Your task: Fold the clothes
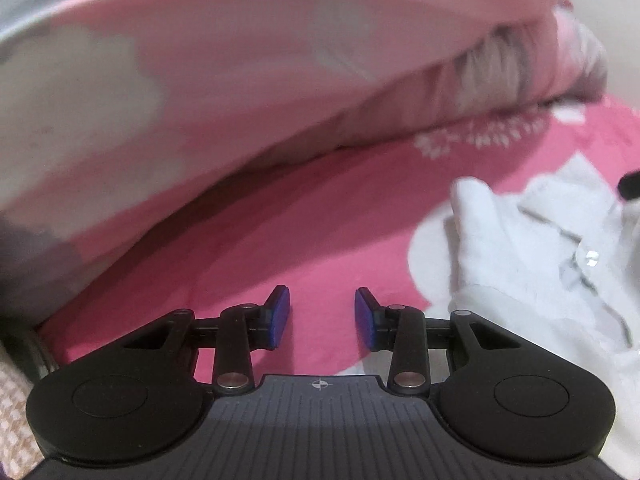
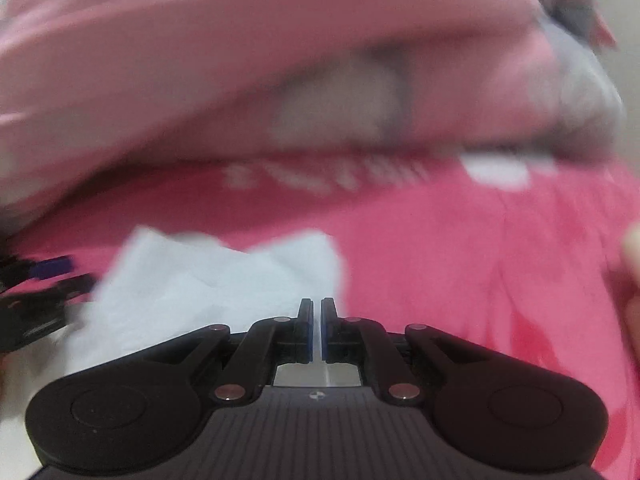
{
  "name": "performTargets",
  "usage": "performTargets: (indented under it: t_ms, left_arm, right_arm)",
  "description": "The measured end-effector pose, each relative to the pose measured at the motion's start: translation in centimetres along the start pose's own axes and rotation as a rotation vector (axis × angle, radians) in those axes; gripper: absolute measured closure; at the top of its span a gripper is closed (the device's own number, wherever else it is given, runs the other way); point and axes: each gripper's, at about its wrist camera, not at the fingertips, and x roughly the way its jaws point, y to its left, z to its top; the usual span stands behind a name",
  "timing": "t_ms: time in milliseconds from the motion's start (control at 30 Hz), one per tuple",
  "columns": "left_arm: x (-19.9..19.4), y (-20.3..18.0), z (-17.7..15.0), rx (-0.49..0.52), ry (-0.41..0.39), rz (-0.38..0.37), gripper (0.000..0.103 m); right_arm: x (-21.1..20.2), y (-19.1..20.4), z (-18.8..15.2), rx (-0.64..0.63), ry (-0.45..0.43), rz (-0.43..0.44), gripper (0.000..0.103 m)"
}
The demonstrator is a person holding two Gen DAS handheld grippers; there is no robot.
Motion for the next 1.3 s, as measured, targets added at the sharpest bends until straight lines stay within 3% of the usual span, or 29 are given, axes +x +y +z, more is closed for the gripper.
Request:
performTargets:
  t_ms: [133, 200, 267, 333, 400, 467, 633, 733, 833, 900, 1067, 1233, 1300]
  left_arm:
    - [-1.9, 1.0, -0.9, -0.002, 0.015, -0.065, 0.066]
    - [-1.8, 1.0, -1.3, -0.008, 0.023, -0.063, 0.066]
    - [-1.6, 1.0, -1.7, -0.015, 0.031, -0.061, 0.065]
    - [-1.4, 1.1, -2.0, -0.021, 0.040, -0.059, 0.065]
    - [-1.3, 1.1, -2.4, -0.028, 0.048, -0.058, 0.065]
    - [-1.1, 1.1, -2.8, -0.034, 0.056, -0.056, 0.065]
    - [-0.5, 0.7, -2.9, -0.052, 0.060, -0.047, 0.065]
    - [0.0, 0.7, -2.7, -0.071, 0.065, -0.048, 0.064]
    - [-0.3, 1.1, -2.9, -0.074, 0.066, -0.053, 0.064]
    - [-0.4, 1.3, -2.9, -0.073, 0.067, -0.057, 0.064]
    - [-0.7, 2.1, -2.7, -0.127, 0.073, -0.088, 0.063]
    - [-0.4, 2.3, -1.3, -0.211, 0.064, -0.147, 0.057]
    - [-0.1, 2.0, -0.3, -0.241, 0.067, -0.191, 0.055]
  right_arm:
    - [0.5, 4.4, 0.4, -0.045, 0.098, 0.284, 0.100]
    - [2.4, 6.5, 0.2, -0.058, 0.168, 0.356, 0.100]
    - [4.6, 7.8, -0.2, -0.056, 0.210, 0.331, 0.100]
    - [6.3, 7.4, -0.4, -0.038, 0.209, 0.222, 0.103]
    - [6.2, 5.9, -0.1, 0.050, 0.201, 0.222, 0.103]
    - [4.9, 5.9, 0.3, 0.053, 0.170, 0.184, 0.101]
    - [5.1, 7.3, 1.2, 0.029, 0.210, 0.309, 0.101]
    - [7.9, 6.7, 1.5, 0.070, 0.223, 0.190, 0.103]
    - [7.2, 2.3, 2.0, 0.290, 0.171, 0.170, 0.103]
    - [5.2, -0.2, 2.0, 0.324, 0.118, 0.132, 0.103]
    - [0.4, -7.2, 1.2, 0.469, 0.074, 0.172, 0.101]
    - [-2.1, -12.2, -0.2, 0.559, 0.067, 0.205, 0.083]
    - [-1.3, -12.8, -0.6, 0.557, 0.096, 0.244, 0.076]
